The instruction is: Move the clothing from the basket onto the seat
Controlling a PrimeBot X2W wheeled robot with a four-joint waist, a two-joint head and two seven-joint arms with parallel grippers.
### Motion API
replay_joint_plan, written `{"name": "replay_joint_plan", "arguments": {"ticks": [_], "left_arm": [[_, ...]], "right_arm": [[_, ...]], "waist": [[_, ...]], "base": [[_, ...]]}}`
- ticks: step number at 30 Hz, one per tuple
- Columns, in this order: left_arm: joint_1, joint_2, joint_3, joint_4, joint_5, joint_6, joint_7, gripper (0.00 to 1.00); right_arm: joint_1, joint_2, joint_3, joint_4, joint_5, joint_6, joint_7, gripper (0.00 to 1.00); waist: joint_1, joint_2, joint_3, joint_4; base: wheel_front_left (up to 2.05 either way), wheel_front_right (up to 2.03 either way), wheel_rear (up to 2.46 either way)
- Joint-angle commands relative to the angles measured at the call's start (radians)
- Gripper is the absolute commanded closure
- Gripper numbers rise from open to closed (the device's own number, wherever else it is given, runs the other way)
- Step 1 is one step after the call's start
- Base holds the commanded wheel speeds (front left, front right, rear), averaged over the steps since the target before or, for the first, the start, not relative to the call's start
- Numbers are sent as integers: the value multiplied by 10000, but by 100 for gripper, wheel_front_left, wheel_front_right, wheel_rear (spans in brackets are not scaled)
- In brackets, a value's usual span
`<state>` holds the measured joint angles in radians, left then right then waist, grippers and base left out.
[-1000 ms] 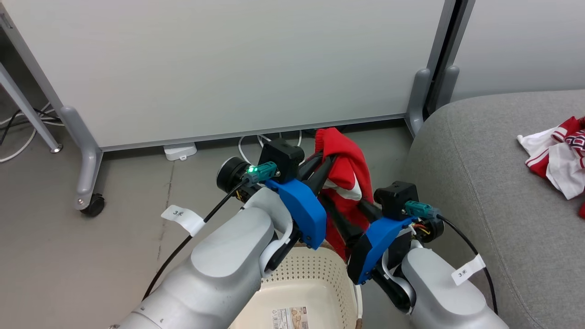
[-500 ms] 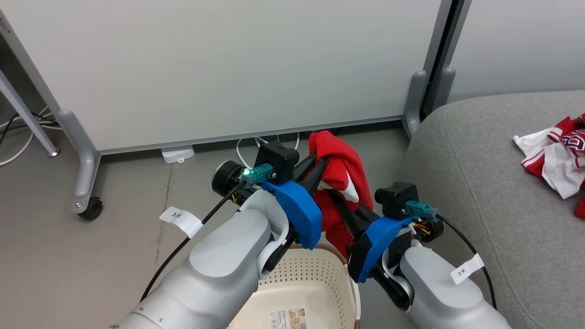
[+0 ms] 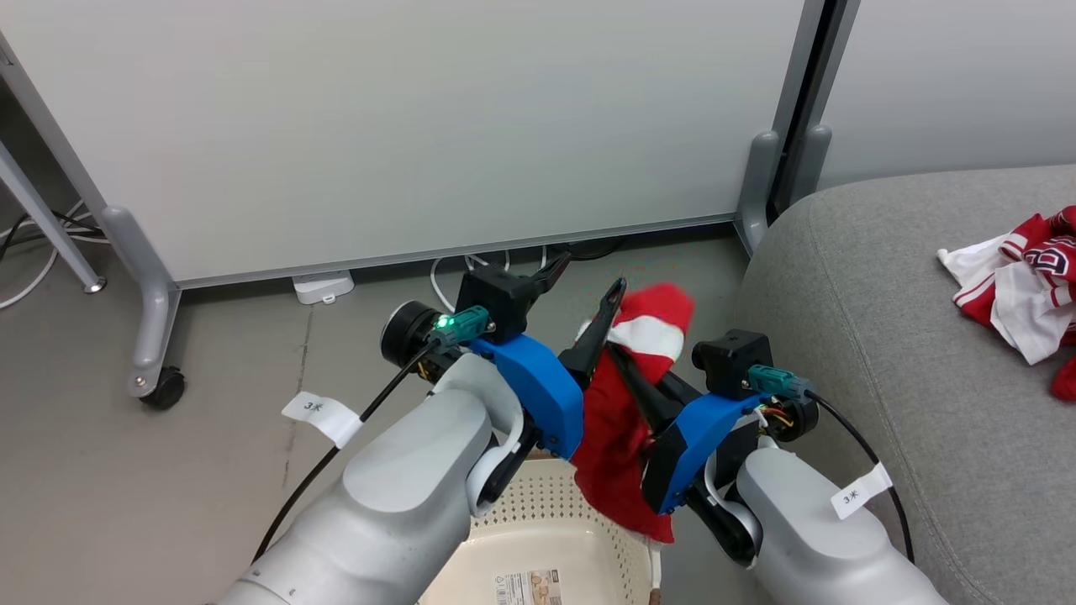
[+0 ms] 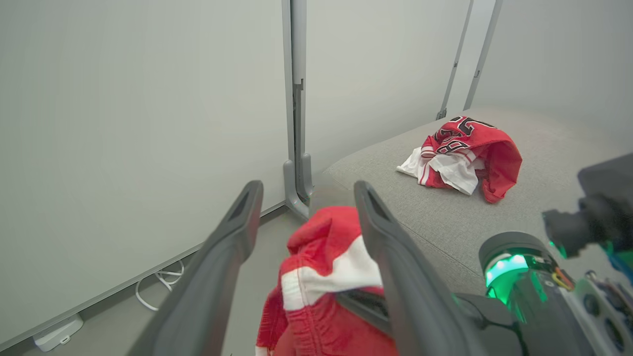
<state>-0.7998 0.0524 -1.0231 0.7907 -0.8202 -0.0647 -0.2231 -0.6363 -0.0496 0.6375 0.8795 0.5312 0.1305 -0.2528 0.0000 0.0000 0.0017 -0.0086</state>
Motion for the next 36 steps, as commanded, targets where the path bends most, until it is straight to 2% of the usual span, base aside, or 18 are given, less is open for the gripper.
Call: {"name": "replay_joint_plan", "arguments": {"ticks": [1, 8, 13, 19, 28, 36], "left_arm": [[164, 87, 64, -17, -7, 61, -119, 0], [836, 694, 821, -921, 278, 354, -417, 0], [2162, 1398, 2200, -2754, 1209, 775, -425, 0], [4184, 1926, 3847, -4409, 2340, 776, -427, 0], [6177, 1900, 5495, -5295, 3800, 421, -424, 0], [6924, 1546, 6462, -5505, 4533, 20, -425, 0]], "right_arm": [[-174, -15, -25, 25, 7, 5, -73, 100], [-150, -15, -323, -87, -241, 5, -127, 100], [-4, -15, -665, -318, -481, 5, -128, 100], [241, -15, -1112, -712, -997, 5, -130, 100], [588, -14, -1423, -1253, -1424, 5, -83, 100], [783, -14, -1418, -1756, -1504, 5, 74, 100]], "waist": [[0, 0, -9, 0], [0, 0, 14, 16], [0, 0, 107, 10], [0, 0, 220, -137], [0, 0, 354, -559], [0, 0, 461, -1395]], "base": [[0, 0, 0], [0, 0, 0], [0, 0, 0], [0, 0, 0], [0, 0, 0], [0, 0, 0]]}}
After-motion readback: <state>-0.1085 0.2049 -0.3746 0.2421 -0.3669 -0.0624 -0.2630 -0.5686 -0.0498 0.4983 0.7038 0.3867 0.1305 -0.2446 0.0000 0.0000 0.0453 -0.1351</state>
